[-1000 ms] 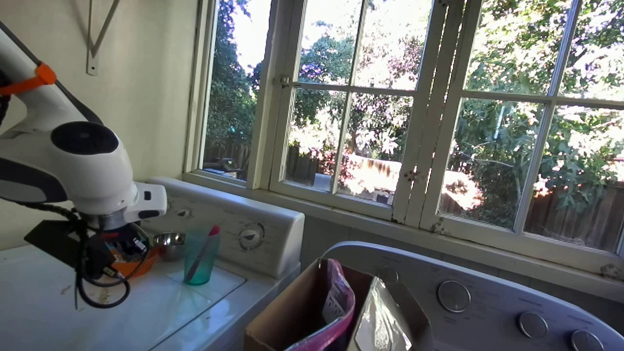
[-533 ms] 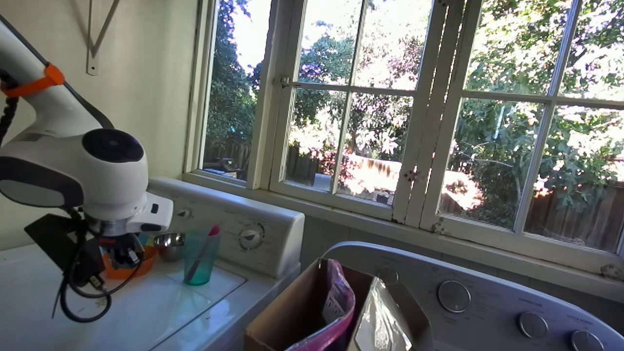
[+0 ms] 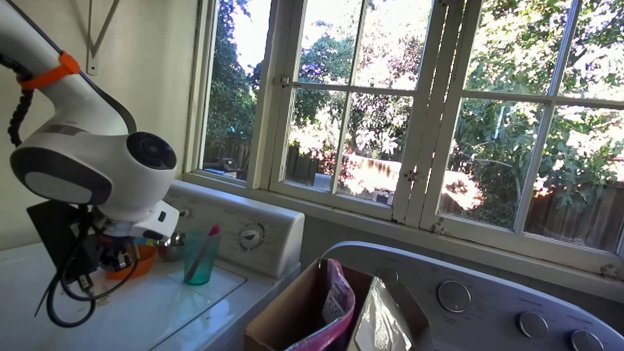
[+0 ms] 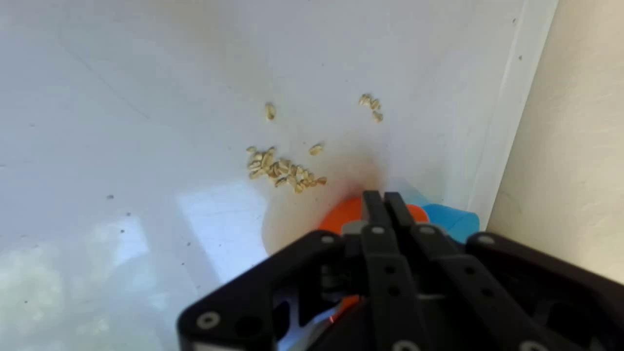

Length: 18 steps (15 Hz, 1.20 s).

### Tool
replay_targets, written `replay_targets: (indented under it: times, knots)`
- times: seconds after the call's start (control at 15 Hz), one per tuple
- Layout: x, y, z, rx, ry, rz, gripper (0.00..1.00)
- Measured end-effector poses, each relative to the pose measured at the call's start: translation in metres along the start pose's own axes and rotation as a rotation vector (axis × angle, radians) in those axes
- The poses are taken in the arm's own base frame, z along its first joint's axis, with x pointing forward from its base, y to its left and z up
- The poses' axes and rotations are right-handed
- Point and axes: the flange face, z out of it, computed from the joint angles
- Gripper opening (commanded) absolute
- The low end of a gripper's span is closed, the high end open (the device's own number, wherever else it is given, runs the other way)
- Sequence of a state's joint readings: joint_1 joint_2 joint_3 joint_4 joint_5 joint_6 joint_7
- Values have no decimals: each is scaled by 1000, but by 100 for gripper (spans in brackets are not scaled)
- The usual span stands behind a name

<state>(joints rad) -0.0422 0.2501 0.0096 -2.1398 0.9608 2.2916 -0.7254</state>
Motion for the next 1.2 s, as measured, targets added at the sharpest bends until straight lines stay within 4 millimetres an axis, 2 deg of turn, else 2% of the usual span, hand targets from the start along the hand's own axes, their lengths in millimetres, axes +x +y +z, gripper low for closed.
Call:
replay_targets:
  times: [0.47,0.73,1.0,1.2]
  knots:
    - [2,2,-11,55,-84,66,1]
    - [6,5,-5,105,-128,102,1]
    - [10,15,1,155,-128,150,1]
    - [13,28,-3,199,-80,212,1]
